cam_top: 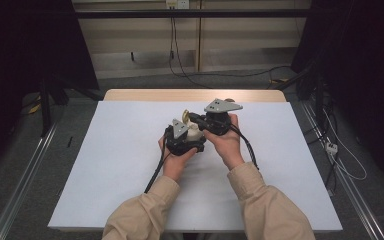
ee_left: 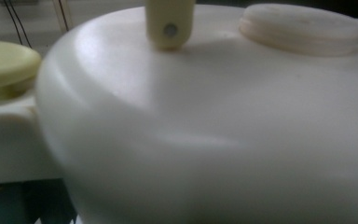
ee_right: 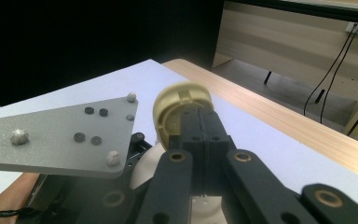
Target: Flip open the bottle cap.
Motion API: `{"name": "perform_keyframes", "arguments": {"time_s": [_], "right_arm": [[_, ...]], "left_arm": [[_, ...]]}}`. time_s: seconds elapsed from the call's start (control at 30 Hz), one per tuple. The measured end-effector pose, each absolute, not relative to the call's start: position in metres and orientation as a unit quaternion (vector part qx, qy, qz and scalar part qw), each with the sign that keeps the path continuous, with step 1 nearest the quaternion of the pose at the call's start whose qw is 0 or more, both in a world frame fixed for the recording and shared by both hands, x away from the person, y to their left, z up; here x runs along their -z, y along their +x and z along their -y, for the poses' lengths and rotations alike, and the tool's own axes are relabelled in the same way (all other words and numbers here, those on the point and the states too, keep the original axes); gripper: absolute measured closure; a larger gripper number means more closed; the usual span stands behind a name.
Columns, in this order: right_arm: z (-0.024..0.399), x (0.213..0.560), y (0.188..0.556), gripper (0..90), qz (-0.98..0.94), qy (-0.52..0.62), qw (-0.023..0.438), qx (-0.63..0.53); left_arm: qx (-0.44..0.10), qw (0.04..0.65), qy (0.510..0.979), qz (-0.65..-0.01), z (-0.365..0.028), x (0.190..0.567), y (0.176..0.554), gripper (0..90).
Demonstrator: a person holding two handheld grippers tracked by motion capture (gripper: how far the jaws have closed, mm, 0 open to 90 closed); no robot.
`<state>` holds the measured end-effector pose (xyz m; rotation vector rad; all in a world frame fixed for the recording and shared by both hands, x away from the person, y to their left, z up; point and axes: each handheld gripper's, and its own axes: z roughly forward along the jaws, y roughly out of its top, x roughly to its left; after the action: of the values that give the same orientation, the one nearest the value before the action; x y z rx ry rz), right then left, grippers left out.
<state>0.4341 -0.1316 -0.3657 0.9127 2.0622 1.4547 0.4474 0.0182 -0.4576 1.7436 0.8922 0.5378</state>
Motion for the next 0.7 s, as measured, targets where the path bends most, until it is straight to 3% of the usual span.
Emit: {"name": "perform_keyframes", "arguments": {"time_s": [0.7], "right_arm": [[0.1323,0.3662,0.4323,90.0,-0.753,0.327,0.216,-0.529]], "left_arm": [[-0.223,0.528,0.732,-0.369,-0.0198,0.4578,0.4479,4.8]]}}
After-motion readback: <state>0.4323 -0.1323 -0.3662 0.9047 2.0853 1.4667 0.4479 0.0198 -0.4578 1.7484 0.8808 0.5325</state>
